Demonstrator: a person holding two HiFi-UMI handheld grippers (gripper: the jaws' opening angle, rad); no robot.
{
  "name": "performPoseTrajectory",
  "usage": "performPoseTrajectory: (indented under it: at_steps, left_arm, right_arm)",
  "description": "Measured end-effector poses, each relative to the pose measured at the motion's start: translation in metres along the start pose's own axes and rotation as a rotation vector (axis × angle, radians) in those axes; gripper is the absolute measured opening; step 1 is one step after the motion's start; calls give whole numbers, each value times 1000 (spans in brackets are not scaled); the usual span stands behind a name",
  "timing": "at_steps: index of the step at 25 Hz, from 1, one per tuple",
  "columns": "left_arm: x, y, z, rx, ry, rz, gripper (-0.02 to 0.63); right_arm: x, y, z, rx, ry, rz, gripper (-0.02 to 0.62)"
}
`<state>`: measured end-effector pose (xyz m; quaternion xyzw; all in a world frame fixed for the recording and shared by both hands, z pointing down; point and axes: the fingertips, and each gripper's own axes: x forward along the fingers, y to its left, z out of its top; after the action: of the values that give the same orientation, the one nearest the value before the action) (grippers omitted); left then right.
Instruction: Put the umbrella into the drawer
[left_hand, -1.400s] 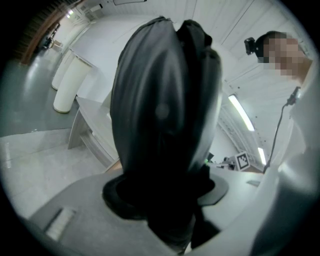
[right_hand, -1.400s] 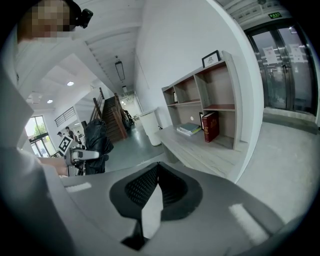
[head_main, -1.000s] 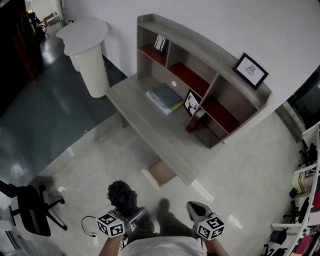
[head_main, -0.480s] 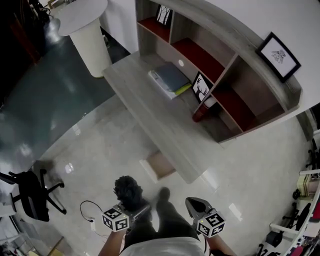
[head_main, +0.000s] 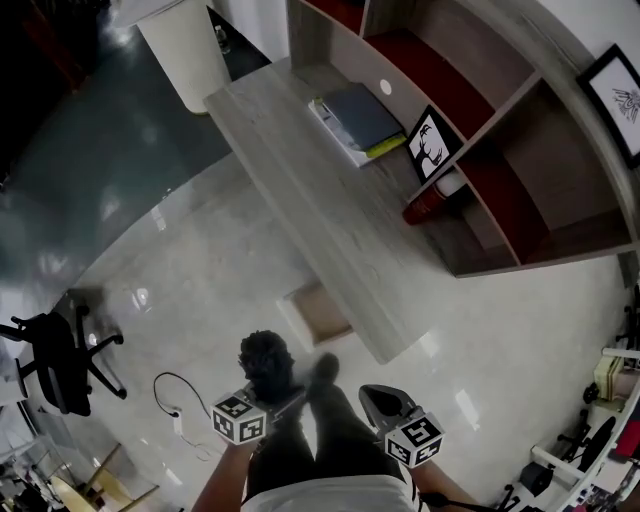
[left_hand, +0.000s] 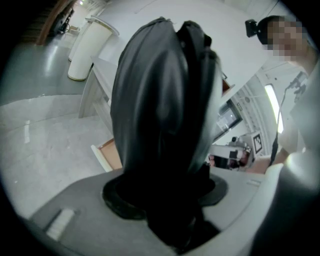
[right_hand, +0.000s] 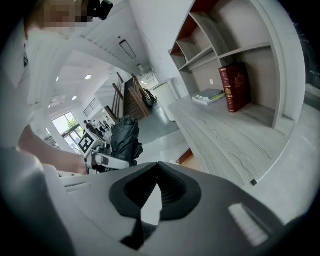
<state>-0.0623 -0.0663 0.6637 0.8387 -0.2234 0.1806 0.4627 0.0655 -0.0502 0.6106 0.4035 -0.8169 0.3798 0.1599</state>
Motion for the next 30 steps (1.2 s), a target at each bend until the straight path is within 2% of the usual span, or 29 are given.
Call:
performPoseTrajectory:
  at_steps: [7,14,21,30]
  left_arm:
    - [31,25,-18,4,87,-2,236]
    - [56,48,-21,-14,125,-35,236]
    - [82,67,-34,-8,215,-87,236]
    - [110,110,-53,25,333,-103,236]
  right_arm:
    - [17,-15,-15,29,29,5,6]
    - [37,-30,-26,69,32,-38,6]
    - [60,-35,-38,118,32,-87,6]
    - [100,-51,-56,177,29,-127,6]
